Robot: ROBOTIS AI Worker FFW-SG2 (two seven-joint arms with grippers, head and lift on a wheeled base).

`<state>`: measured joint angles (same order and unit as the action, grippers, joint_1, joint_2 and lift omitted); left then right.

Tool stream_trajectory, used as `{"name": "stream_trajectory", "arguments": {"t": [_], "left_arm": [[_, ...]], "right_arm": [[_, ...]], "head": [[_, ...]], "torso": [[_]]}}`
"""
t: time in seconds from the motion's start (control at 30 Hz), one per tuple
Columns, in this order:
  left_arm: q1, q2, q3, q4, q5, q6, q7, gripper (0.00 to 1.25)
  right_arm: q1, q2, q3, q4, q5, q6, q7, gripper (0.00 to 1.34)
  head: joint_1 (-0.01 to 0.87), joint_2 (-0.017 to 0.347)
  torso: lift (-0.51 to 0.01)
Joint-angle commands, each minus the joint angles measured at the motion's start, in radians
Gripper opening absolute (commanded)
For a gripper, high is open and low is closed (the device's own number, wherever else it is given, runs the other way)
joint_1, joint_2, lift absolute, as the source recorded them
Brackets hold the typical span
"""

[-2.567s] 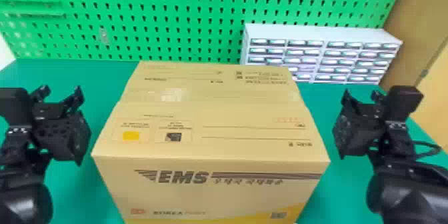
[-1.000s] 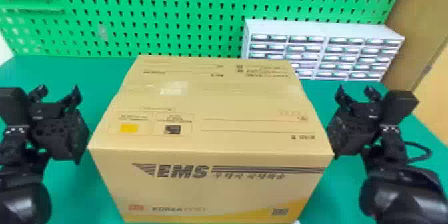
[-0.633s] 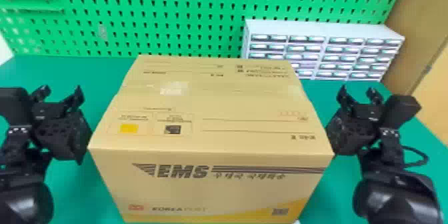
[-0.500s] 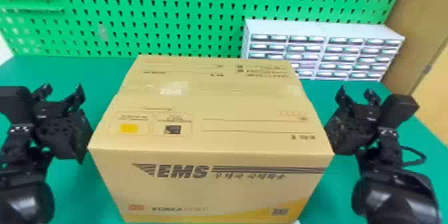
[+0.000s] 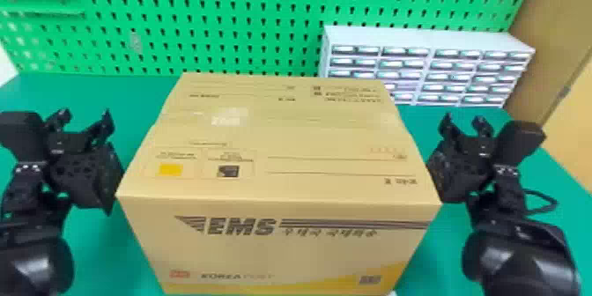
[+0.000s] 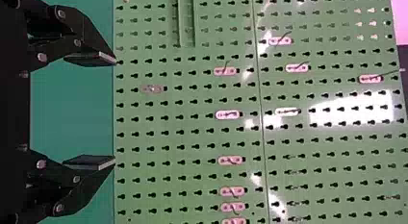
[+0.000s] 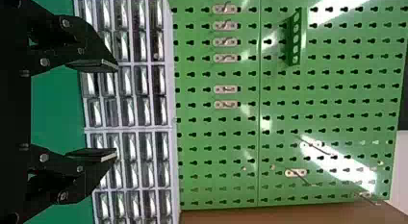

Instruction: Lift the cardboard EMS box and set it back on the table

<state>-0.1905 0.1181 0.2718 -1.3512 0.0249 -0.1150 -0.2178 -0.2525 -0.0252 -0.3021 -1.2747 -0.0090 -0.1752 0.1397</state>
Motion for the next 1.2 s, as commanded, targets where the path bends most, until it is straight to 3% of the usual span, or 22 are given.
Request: {"name": "stream_trajectory", "arguments": {"t": [0.0, 0.17, 0.5, 1.17], "left_arm": [[-0.006, 0.000, -0.016, 0.004, 0.000, 0.001, 0.000, 0.73], [-0.012, -0.003, -0.037, 0.012, 0.001, 0.001, 0.003, 0.73], [-0.023, -0.012, -0.083, 0.018, 0.013, 0.000, 0.011, 0.73], [-0.026, -0.020, -0.129, 0.020, 0.024, 0.000, 0.012, 0.73]], "right_arm": [[0.003, 0.008, 0.015, 0.000, 0.003, -0.001, -0.014, 0.72], [0.003, 0.019, 0.054, 0.000, 0.043, -0.026, -0.072, 0.72], [-0.004, 0.026, 0.129, 0.021, 0.035, -0.072, -0.190, 0.72], [-0.037, 0.026, 0.212, 0.095, -0.025, -0.124, -0.209, 0.72]], "head": [[0.678, -0.015], [0.678, -0.015], [0.678, -0.015], [0.678, -0.015]], "torso": [[-0.092], [-0.092], [-0.092], [-0.092]]}}
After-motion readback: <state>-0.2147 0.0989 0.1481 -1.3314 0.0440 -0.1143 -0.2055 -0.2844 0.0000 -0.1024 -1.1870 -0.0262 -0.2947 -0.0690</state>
